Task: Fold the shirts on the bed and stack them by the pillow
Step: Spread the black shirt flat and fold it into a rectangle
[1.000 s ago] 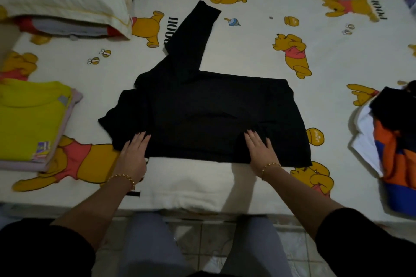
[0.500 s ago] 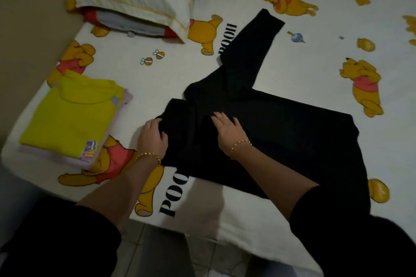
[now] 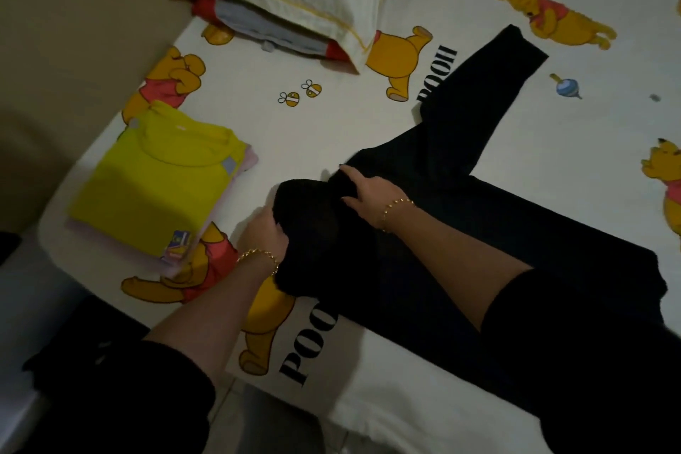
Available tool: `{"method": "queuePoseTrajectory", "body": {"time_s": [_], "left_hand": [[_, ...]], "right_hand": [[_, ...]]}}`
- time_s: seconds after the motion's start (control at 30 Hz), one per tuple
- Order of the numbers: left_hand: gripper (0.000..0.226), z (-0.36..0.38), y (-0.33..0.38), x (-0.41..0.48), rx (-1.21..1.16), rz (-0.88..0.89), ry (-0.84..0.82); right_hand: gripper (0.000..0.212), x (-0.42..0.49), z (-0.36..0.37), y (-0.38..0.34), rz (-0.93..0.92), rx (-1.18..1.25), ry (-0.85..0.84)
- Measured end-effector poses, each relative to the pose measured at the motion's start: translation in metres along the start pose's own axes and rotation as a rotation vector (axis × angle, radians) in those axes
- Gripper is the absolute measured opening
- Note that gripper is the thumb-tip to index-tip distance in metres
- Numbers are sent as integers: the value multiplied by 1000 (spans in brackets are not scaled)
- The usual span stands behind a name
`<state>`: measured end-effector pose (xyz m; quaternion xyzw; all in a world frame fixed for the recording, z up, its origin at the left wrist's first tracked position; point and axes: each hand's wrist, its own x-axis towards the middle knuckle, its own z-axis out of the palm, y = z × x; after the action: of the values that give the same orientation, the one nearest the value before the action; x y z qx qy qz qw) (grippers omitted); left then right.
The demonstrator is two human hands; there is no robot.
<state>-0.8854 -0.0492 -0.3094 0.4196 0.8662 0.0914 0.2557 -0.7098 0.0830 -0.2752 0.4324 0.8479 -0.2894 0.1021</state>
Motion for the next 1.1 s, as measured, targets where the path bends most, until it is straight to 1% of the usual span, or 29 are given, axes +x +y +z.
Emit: {"method": "queuePoseTrajectory", "body": {"time_s": [0.07,0.13,0.2,0.27,0.33,0.43,0.53,0.63,0.77,0.83,0.9,1.0,1.1], "left_hand": [[28,-6,-19,-4,-2,-17,-1],[22,-9,-36,-5,-11,-14,-21],[18,-12,-44,-4,-21,2,-11],[17,-16,-44,-1,-22,24,9],[18,-22,-39,0,1,41,39],[18,-28,-32,0,22,69,103],[29,-30,-14,-2,27,71,146],[25,-27,17,-6,32,131,127],[18,-11,67,-8,-12,266,38],[17,0,99,-9,5,330,-28],[19,15,133,-11,72,424,-84],[24,36,176,-9,187,579,-127],[29,60,218,1,277,707,-142]], "right_hand": [[67,12,0,-12,0,-27,-47],[67,21,4,-25,11,-60,-131],[55,28,10,-36,28,-90,-178],[36,35,16,-42,62,-69,-124],[28,35,18,-45,94,10,-30],[31,24,18,-40,74,130,48],[43,4,16,-21,59,183,71],[47,-18,9,6,120,219,113],[39,-60,-1,64,229,266,136],[36,-86,-2,101,295,261,145],[35,-115,1,143,370,233,171],[35,-154,2,200,489,153,235],[33,-185,-1,251,569,76,351]]}}
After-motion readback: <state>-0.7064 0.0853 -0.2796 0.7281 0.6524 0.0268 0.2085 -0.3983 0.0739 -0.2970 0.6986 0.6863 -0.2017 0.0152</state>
